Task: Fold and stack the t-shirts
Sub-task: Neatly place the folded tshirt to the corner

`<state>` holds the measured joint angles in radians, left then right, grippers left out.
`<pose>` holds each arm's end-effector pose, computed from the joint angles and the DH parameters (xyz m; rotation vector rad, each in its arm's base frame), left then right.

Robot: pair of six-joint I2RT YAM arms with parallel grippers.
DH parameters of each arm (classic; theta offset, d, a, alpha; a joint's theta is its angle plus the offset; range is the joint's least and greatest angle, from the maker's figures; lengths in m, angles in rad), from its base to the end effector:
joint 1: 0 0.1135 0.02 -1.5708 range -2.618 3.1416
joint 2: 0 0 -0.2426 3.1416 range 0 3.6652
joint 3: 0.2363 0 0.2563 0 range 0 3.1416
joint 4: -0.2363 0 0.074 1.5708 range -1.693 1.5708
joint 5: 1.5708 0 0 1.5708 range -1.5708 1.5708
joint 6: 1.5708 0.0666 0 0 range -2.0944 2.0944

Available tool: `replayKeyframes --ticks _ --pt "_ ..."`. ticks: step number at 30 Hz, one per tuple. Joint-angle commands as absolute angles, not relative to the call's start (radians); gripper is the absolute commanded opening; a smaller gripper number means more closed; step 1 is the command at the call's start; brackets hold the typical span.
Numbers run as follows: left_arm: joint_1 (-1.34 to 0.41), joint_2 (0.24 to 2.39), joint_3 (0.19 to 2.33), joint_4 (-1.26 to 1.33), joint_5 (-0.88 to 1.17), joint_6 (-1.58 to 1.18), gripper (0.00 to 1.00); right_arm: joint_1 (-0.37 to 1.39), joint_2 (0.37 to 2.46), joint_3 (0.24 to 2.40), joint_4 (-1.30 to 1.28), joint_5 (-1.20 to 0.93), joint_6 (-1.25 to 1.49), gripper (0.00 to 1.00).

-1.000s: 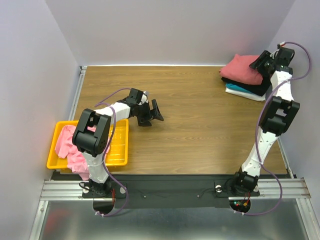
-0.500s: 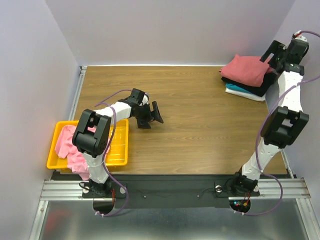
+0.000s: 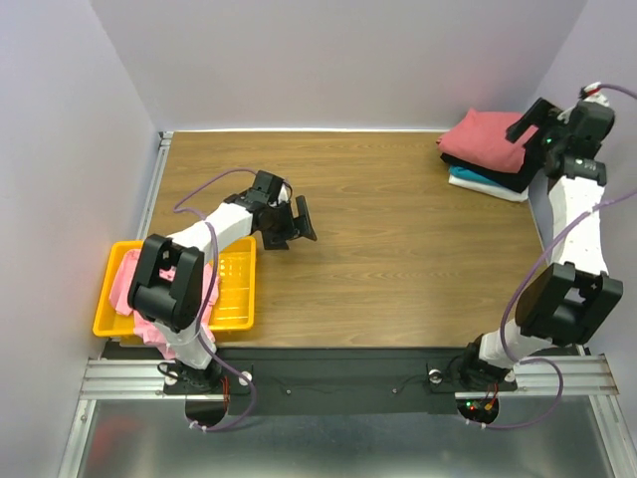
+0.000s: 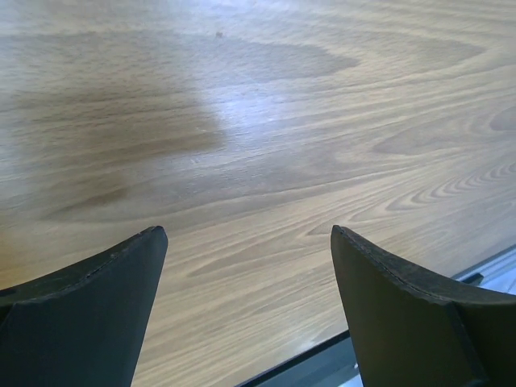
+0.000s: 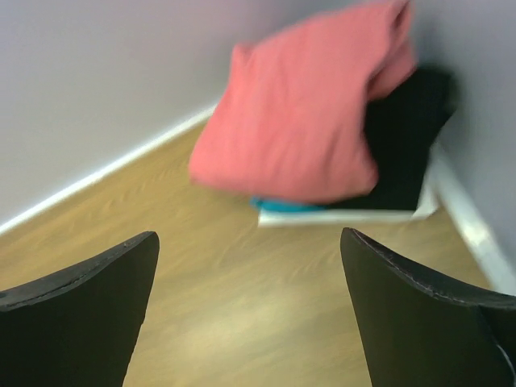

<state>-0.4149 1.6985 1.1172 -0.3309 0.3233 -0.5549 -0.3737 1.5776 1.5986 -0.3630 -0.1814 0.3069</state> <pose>0.3356 -0.1709 0.1590 -0.0372 2.5986 -0.7877 0.3777 -0.1352 0.3745 0.5207 1.8366 0.1283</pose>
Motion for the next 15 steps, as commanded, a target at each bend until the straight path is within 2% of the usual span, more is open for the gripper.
replayKeyframes --ticks 1,4,15 --pt "-0.44 1.588 1.16 -0.339 0.243 -0.535 0.95 -0.266 1.48 1.471 -0.325 -0.259 0.368 1.0" --pt "-0.466 1.546 1.169 -0.342 0.189 -0.554 0.95 -0.128 1.401 1.269 -0.324 -0.265 0.379 1.0" --pt "-0.574 1.387 1.166 -0.273 0.026 -0.676 0.95 0.071 1.161 0.918 -0.387 -0.333 0.42 1.0"
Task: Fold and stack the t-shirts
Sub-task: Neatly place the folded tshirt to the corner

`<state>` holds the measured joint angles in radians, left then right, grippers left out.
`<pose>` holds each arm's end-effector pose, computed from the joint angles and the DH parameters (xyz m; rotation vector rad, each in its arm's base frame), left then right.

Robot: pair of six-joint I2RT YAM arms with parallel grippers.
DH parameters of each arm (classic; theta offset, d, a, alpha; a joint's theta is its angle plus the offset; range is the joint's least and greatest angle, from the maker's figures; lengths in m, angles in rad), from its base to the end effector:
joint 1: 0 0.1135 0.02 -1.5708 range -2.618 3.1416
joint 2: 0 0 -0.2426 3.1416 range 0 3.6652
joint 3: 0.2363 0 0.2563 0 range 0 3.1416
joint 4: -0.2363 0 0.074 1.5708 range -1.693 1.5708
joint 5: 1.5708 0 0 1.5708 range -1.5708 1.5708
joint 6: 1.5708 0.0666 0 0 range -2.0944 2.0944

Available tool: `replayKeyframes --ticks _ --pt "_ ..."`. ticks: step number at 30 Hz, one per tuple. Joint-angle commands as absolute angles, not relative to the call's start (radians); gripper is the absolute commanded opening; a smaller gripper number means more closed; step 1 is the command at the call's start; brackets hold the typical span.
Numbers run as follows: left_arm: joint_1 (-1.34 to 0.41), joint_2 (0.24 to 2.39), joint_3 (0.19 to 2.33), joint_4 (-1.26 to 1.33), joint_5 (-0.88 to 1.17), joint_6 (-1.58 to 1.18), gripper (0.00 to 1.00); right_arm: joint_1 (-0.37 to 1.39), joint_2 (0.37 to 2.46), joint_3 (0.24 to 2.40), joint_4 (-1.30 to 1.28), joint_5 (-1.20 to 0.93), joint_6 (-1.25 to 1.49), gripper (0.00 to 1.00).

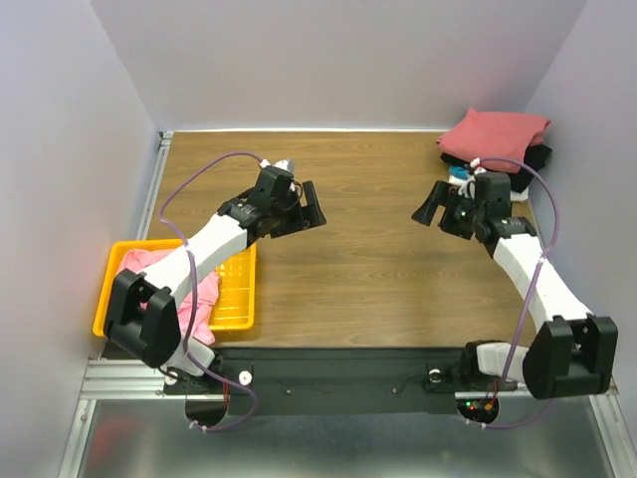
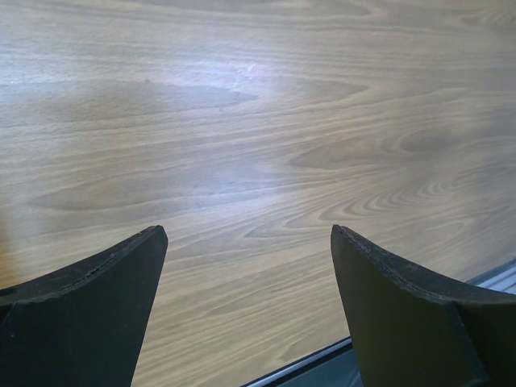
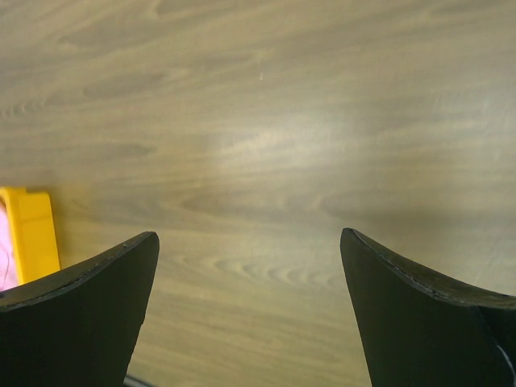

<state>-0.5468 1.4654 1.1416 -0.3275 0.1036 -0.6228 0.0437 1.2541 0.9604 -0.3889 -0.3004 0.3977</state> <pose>0.3051 -0.1938 0.2473 -0.0287 2.3257 -0.7360 0.3060 0.0331 0.2425 0.2393 2.2679 0.5728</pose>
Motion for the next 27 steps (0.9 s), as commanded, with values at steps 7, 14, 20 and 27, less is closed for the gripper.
replayKeyframes --ticks 7,14,20,27 --pt "-0.624 1.315 1.112 -0.247 -0.061 -0.706 0.95 0.077 1.104 0.871 -0.419 -0.334 0.391 1.0" --pt "-0.627 1.264 1.088 -0.249 -0.094 -0.709 0.95 0.077 1.129 0.91 -0.431 -0.322 0.35 1.0" --pt "-0.627 1.235 1.083 -0.261 -0.11 -0.703 0.95 0.078 1.146 0.917 -0.434 -0.324 0.325 1.0" --pt "-0.627 1.204 1.068 -0.268 -0.14 -0.707 0.95 0.078 1.141 0.922 -0.44 -0.296 0.293 1.0"
